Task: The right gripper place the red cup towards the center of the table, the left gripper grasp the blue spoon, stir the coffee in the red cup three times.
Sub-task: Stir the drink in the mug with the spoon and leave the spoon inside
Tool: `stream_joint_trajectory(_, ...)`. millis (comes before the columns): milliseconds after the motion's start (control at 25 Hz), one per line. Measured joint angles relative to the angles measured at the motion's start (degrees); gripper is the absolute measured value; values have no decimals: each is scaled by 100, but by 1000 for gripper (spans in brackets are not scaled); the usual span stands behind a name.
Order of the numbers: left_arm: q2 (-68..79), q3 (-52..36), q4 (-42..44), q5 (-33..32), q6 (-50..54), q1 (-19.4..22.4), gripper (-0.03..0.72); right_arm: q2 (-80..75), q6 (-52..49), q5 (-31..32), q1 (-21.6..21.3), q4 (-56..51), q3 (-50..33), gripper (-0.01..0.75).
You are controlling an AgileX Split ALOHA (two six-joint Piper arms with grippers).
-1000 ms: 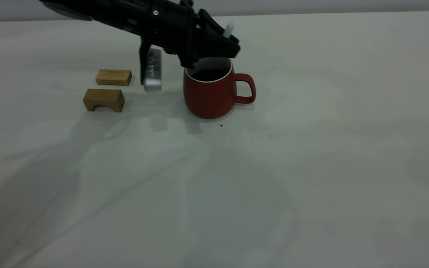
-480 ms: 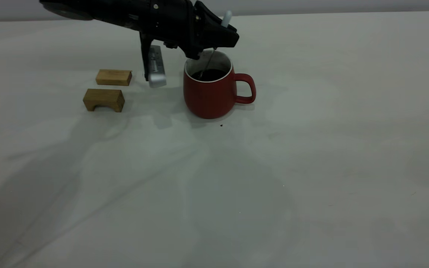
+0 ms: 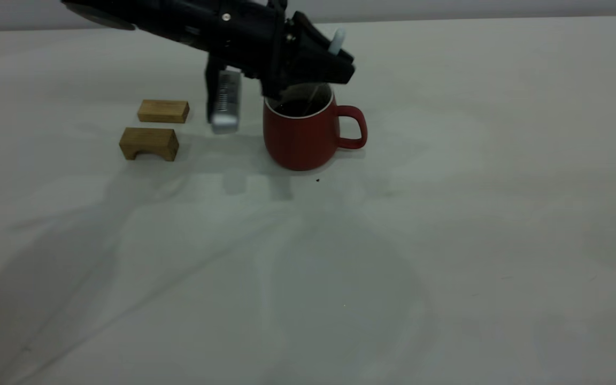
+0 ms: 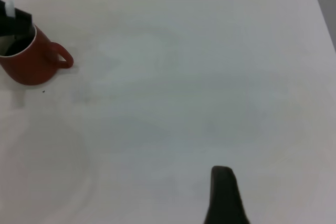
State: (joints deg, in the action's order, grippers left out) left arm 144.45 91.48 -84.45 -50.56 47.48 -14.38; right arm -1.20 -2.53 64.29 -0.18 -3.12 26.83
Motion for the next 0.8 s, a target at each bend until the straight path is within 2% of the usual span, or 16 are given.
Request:
stream_joint_trajectory(160,0,0,-8,1,84,299,114,0,0,0,0,0,0,570)
stream_joint_trajectory(280,0,0,-284,211,-29,347,114,0,0,0,0,0,0,570)
stream_joint_trajectory(560,0,0,-1167,773,-983,-96,114,0,0,0,0,0,0,570)
stream_joint_trajectory(800,0,0,-941,574,-1003,-219,114,0,0,0,0,0,0,570)
